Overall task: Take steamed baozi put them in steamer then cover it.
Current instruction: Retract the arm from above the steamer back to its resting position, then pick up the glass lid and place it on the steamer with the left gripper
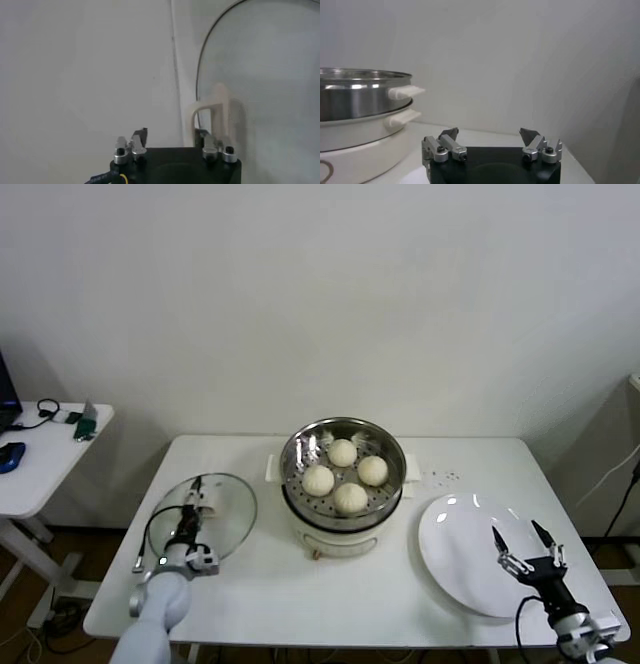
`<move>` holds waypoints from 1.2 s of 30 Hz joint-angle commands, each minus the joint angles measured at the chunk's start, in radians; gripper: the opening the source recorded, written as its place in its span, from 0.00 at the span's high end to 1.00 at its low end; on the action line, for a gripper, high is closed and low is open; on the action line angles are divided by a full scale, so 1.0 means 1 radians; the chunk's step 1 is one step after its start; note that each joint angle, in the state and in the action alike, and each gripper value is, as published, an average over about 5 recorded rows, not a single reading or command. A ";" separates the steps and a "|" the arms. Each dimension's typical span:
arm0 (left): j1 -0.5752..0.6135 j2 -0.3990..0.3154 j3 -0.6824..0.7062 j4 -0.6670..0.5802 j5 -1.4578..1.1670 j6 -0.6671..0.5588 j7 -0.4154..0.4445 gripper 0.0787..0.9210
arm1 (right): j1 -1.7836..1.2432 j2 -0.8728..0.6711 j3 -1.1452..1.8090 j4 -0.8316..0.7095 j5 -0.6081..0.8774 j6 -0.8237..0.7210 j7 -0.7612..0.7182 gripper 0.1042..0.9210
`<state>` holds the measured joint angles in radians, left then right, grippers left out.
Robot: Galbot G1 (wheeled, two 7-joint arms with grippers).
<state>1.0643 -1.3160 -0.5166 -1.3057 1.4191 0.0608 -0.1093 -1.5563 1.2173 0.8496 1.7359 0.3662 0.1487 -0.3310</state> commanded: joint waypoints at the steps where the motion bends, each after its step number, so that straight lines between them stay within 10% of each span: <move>1: -0.008 0.002 0.001 0.013 -0.020 -0.011 0.006 0.45 | 0.000 0.015 -0.010 -0.004 -0.029 0.003 -0.002 0.12; 15: 0.031 0.019 0.012 -0.069 -0.074 0.021 -0.018 0.90 | 0.007 0.019 -0.006 -0.018 -0.040 0.010 -0.004 0.12; 36: 0.367 0.289 -0.021 -0.735 -0.271 0.402 -0.019 0.92 | 0.062 -0.032 -0.039 -0.080 -0.037 0.003 -0.001 0.12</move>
<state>1.2769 -1.1568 -0.5226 -1.7062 1.2561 0.2835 -0.1362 -1.5135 1.1944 0.8231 1.6753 0.3304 0.1532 -0.3343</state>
